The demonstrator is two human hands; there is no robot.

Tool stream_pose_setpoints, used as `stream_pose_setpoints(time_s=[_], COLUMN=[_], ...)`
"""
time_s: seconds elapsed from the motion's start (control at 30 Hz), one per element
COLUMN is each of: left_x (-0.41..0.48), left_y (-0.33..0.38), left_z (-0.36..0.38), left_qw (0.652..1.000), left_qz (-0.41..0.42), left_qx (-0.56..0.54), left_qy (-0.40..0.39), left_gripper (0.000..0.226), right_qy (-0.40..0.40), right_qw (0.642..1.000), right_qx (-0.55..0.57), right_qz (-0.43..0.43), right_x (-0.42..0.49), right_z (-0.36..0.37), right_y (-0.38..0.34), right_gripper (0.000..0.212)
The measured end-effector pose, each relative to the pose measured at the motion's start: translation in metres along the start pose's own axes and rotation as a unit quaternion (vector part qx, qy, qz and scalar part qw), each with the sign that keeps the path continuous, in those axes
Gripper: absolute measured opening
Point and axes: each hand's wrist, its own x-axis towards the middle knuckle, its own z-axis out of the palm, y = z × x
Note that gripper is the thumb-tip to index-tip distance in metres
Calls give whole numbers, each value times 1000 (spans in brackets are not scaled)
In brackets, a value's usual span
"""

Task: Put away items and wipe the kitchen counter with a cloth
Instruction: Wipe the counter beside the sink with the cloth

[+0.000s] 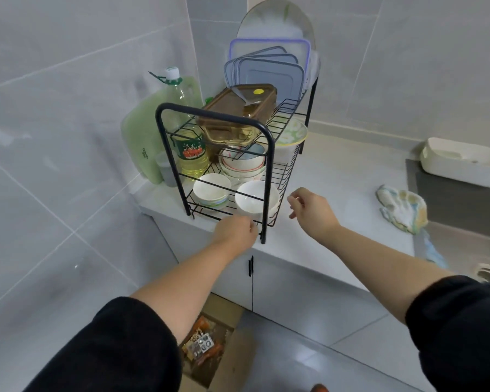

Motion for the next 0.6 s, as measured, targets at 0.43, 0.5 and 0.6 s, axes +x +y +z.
stream_pose_setpoints(time_s=[0.43,0.5,0.6], left_x=[100,131,179], left_y=[143,153,163], left_z=[75,88,109], left_qw=[989,994,998], left_qz=[133,102,31], left_qx=[-63,-33,33], left_qy=[-27,-24,-37], left_gripper=[46,48,53], right_qy=[7,5,-44], right_qw=[962,933,909], right_qx=[-241,-331,-396], right_qz=[130,139,127], right_x=[43,56,78], right_z=[-113,-130,-138], right_y=[175,208,256], right_gripper=[44,49,54])
